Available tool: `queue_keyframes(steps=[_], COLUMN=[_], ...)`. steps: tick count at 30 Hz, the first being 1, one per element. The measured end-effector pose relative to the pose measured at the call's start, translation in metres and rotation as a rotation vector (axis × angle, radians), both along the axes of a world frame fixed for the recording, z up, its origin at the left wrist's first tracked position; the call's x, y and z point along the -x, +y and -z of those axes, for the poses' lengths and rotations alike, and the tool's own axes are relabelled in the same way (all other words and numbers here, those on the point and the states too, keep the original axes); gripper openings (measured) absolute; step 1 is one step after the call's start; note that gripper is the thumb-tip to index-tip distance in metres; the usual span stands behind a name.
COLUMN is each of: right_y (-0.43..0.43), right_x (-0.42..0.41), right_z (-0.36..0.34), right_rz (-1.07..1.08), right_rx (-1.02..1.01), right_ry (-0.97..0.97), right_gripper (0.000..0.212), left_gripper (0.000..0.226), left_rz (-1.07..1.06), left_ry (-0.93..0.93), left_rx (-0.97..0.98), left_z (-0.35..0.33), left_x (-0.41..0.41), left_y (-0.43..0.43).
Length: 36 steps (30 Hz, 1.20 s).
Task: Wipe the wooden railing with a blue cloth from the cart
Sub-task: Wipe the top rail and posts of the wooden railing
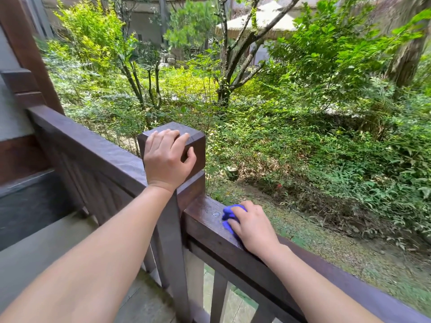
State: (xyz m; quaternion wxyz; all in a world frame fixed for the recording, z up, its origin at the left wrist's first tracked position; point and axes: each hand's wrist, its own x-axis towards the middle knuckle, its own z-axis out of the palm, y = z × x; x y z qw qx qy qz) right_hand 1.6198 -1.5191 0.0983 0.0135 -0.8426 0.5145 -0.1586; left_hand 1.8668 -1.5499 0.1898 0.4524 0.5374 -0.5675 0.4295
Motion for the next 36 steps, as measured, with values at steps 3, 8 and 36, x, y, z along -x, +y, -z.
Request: queue_keyframes(steps=[3,8,36], right_y=[0.004,0.018,-0.004], right_x=[-0.031,-0.007,-0.106], right_z=[-0.007,-0.028,-0.002], right_rz=[-0.003,-0.276,-0.078], right_rx=[0.048,0.0,0.095], right_ry=[0.068,-0.318,-0.084], right_gripper=[0.029,0.036,0.022], left_gripper=[0.022,0.023,0.022], left_rz=[0.003,0.012,0.012], left_ry=[0.006,0.005,0.013], left_rx=[-0.008,-0.012,-0.001], left_z=[-0.002,-0.001,-0.002], left_x=[0.0,0.0,0.001], left_y=[0.003,0.003,0.003])
